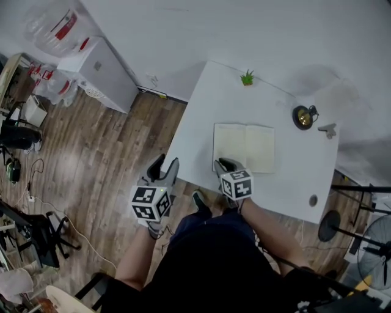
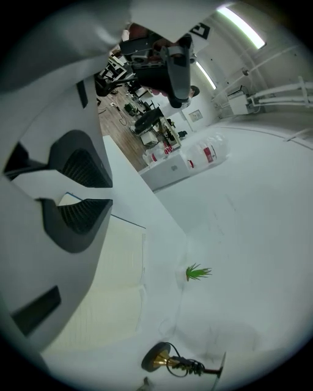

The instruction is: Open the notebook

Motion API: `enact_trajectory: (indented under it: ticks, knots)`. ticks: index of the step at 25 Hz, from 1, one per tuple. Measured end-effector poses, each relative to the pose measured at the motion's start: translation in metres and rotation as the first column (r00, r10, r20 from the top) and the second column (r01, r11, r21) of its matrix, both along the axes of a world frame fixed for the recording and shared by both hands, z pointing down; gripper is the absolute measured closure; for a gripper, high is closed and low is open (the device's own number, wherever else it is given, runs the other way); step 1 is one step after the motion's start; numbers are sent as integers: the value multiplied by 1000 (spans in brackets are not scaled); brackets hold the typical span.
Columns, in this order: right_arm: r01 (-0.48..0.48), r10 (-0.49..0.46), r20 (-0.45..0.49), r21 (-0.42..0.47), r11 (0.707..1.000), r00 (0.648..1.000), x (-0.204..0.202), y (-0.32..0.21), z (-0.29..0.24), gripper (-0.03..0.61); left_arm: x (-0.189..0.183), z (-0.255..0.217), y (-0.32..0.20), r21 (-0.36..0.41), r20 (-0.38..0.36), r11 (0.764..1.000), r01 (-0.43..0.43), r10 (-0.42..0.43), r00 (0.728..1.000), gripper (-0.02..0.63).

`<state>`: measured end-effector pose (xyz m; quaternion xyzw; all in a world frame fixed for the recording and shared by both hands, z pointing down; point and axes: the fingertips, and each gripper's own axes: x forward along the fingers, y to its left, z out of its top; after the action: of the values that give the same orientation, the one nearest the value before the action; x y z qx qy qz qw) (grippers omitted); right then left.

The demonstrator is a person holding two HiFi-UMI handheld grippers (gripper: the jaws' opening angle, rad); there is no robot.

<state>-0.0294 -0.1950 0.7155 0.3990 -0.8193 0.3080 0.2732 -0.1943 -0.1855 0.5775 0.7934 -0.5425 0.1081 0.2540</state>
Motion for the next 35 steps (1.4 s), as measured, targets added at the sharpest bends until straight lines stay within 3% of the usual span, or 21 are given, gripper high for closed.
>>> enact_trajectory:
  ticks: [8, 15, 19, 27, 31, 35]
  knots:
    - [-134, 127, 72, 101, 986, 989, 50, -29, -59, 545, 27, -21, -19, 55, -8, 998, -36, 37, 999, 437]
    - [-251, 220, 132, 306, 918, 967, 107, -72, -148, 546, 41, -59, -51, 151, 26, 988, -37, 33, 999, 440]
    - [-277, 240, 139, 444, 852, 961, 140, -86, -207, 546, 39, -94, -71, 226, 35, 974, 6, -15, 999, 443]
    - [-239, 216, 123, 701, 672, 969, 182, -92, -322, 553, 71, -164, -86, 359, 48, 933, 29, -49, 998, 459]
    - [-214, 190, 124, 777, 592, 974, 194, -90, -361, 572, 98, -198, -89, 418, 46, 908, 20, -43, 998, 462]
    - [-197, 165, 126, 815, 545, 978, 204, -87, -388, 572, 118, -231, -91, 472, 41, 881, 20, -44, 998, 465]
